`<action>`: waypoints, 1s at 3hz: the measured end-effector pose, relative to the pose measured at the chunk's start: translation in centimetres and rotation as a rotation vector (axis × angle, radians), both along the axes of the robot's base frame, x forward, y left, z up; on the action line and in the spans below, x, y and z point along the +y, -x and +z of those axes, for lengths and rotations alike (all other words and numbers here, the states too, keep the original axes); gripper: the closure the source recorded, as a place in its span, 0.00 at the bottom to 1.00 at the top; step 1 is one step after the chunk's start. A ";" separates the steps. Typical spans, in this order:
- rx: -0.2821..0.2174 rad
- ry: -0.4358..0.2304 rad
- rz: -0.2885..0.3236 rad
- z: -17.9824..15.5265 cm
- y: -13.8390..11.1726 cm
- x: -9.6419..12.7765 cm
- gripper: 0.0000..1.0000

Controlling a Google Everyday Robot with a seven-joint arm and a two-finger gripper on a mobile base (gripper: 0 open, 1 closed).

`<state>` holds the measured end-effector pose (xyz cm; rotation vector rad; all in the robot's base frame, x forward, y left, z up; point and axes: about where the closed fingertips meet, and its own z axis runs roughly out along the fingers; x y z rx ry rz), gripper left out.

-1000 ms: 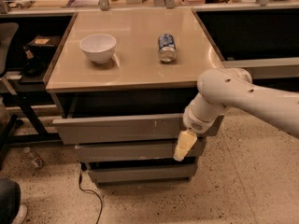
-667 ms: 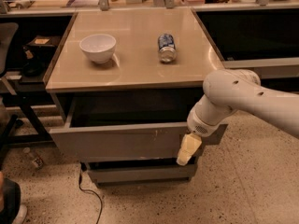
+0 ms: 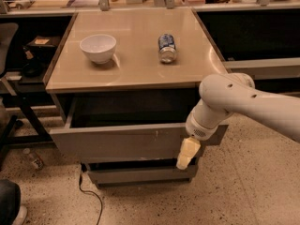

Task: Open top drawer

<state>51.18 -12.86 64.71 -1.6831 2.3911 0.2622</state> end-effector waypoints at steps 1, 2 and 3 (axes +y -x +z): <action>0.033 0.013 0.004 -0.6 1.3 -0.3 0.00; 0.033 0.013 0.004 -0.5 1.3 -0.3 0.00; 0.046 0.018 -0.006 -0.1 3.0 -1.0 0.00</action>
Offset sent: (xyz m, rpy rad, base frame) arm -0.0915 -0.0343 0.0000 -0.0500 0.1270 -0.0240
